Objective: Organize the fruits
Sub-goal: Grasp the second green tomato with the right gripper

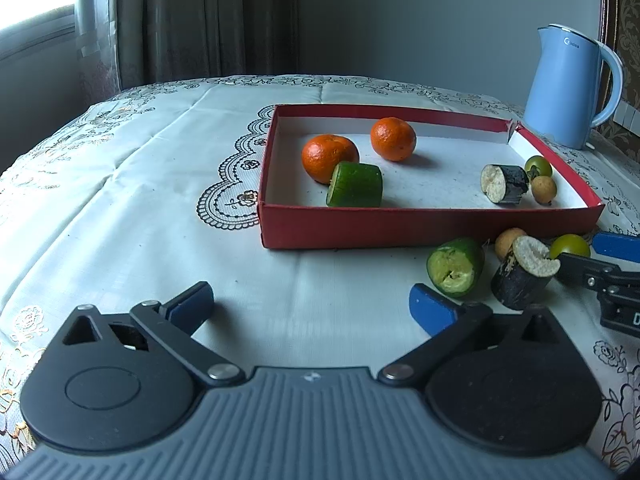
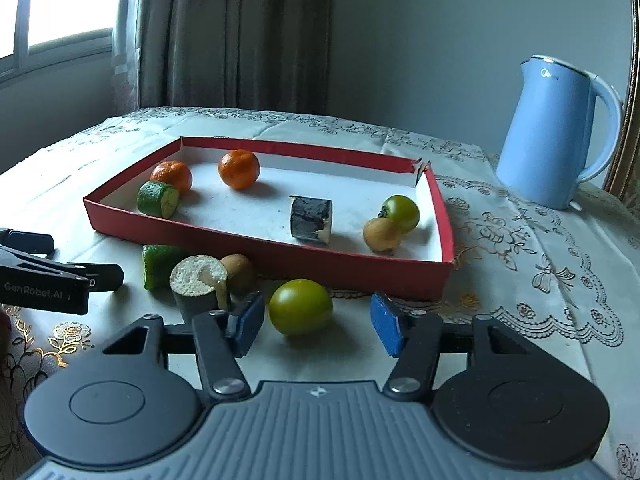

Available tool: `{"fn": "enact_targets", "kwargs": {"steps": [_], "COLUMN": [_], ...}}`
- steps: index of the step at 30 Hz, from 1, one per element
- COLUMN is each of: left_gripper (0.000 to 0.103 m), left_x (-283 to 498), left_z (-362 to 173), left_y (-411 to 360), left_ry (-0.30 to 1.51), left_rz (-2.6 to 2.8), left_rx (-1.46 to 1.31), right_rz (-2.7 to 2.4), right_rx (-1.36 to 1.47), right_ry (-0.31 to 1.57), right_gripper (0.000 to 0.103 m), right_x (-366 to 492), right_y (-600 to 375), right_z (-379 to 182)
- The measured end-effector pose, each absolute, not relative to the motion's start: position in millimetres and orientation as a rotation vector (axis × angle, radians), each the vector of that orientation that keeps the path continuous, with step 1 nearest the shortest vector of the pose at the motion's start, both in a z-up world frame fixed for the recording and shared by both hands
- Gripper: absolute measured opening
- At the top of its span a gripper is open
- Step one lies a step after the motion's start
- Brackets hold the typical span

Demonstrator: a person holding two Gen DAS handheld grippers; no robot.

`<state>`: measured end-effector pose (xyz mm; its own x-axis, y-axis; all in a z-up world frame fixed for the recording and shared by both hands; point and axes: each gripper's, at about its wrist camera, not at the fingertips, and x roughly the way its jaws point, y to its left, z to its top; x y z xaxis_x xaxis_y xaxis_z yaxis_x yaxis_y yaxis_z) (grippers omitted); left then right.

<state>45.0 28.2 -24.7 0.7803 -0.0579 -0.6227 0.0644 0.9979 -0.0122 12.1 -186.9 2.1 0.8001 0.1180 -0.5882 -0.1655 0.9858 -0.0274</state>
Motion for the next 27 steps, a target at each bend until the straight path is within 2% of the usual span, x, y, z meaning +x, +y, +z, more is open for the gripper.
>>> {"fn": "enact_targets", "kwargs": {"steps": [2,4,7,16,27], "left_gripper": [0.103,0.103,0.103,0.103,0.103], "left_x": [45,45,45,45,45], "left_z": [-25,-25,-25,-25,-25], "left_y": [28,28,28,28,28], "left_ry": [0.673,0.672,0.673,0.673,0.673], "left_rz": [-0.066,-0.066,-0.066,-0.066,-0.066], "left_rx": [0.010,0.010,0.010,0.012,0.012], "right_rz": [0.157,0.162,0.184,0.170,0.098], "right_rx": [-0.074,-0.072,-0.050,-0.034,-0.038], "right_ry": [0.628,0.634,0.642,0.635,0.548], "right_gripper": [0.052,0.043,0.034,0.034,0.034], "right_x": [14,16,18,15,16], "right_y": [-186,-185,-184,-188,-209], "right_z": [1,0,-2,0,35]}}
